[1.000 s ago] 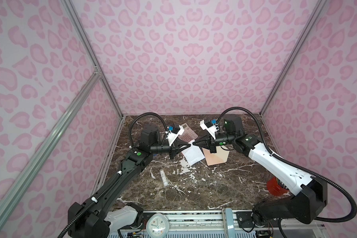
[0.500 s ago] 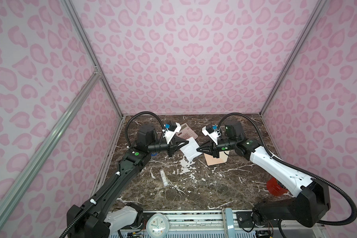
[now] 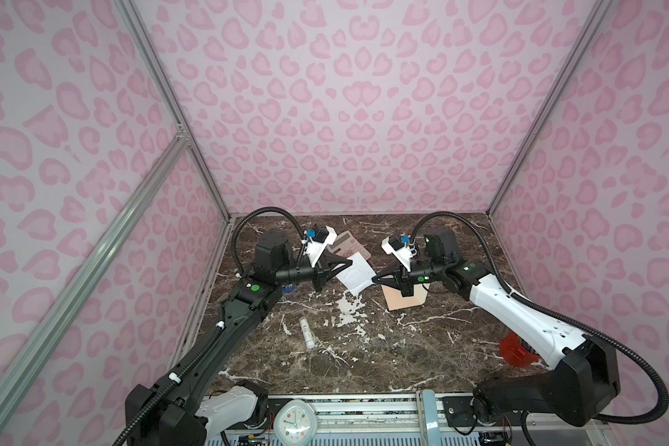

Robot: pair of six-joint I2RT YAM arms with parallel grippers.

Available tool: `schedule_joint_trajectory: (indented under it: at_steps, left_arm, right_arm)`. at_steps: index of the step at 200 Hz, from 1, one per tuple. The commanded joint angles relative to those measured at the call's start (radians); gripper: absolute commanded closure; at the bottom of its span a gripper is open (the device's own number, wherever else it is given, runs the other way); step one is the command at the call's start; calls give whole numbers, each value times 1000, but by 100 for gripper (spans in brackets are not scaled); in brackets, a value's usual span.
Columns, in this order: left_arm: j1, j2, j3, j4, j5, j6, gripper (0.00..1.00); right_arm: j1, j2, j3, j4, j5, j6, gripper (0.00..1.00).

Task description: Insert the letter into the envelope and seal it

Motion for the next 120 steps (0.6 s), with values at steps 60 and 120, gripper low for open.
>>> schedule_joint_trajectory:
  at_steps: [60,120]
  left_arm:
    - [6,-30,-12,-7,-151,-55,96]
    - [0,-117,-110,-4,-566,-332,96]
  right_arm:
    - [-34,-51,-40,71,155,64,80]
    - [-43,-135,-212,448,493,328,75]
